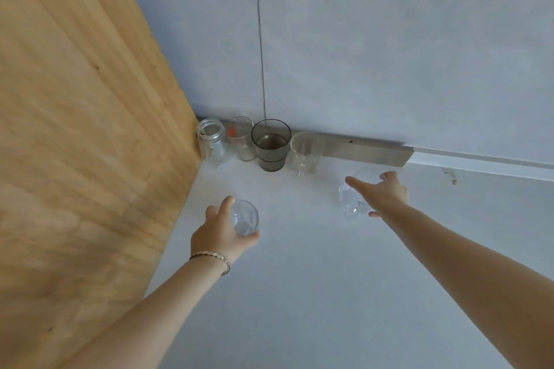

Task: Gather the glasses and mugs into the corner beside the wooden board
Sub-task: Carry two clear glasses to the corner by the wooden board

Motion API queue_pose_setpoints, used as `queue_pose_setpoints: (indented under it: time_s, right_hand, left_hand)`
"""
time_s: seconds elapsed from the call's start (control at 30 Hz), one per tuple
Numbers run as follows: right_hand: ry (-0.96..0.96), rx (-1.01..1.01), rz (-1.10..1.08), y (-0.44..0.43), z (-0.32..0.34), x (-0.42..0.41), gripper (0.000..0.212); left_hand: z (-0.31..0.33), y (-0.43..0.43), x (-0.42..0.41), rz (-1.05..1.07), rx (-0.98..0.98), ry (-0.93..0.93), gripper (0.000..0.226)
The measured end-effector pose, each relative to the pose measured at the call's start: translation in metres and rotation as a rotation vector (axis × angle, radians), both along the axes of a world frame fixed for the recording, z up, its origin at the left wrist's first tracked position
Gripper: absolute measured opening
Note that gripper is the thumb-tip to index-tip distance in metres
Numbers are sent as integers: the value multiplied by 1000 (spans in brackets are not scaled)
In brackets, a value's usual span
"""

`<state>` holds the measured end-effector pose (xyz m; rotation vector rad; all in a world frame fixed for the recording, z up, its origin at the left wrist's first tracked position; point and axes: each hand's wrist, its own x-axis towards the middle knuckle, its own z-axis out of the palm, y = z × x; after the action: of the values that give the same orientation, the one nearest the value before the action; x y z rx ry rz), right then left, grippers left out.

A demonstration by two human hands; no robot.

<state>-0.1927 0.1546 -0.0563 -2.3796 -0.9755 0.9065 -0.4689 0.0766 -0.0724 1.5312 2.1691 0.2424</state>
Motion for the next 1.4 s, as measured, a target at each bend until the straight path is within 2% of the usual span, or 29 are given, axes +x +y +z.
queue_pose_setpoints:
  time_s: [0.33, 0.43, 0.5, 0.6, 0.7, 0.77, 0.83, 0.97, 1.1, 1.3, 1.4]
  right_hand:
    - [-126, -6, 109, 72, -19, -40, 90]
    - [-31, 37, 62, 67, -26, -39, 92]
    - [142, 74, -55, 61, -30, -37, 83]
    - [362, 103, -128, 55, -34, -38, 50]
    - [411, 133, -143, 57, -32, -42, 29]
    - [453, 136, -145, 58, -30, -45, 28]
    - [424, 99, -104, 54, -32, -47, 37]
    - [220, -10, 66, 33, -35, -42, 58]
    - [88, -31, 296, 9, -32, -39, 50]
    - [46, -37, 525, -27, -34, -54, 36]
    - [37, -45, 585, -39, -33, -57, 33]
  left_hand:
    - [-18, 14, -15, -44, -27, 3, 79]
    - [-21, 15, -15, -30, -13, 0, 80]
    - [-24, 15, -14, -23, 5, 0, 78]
    - [-26, 15, -14, -16, 17, 10, 78]
    - [-26, 14, -13, -18, 14, 20, 79]
    - [-25, 14, -13, -18, 10, 16, 78]
    - [-24, 14, -14, -16, 3, 8, 79]
    - [-19, 24, -31, 45, -5, 7, 75]
    - [-10, 47, -64, 165, -17, 46, 74]
    - [-5, 78, -69, 35, -4, 280, 86]
    - [-6, 82, -67, 20, -16, 341, 88]
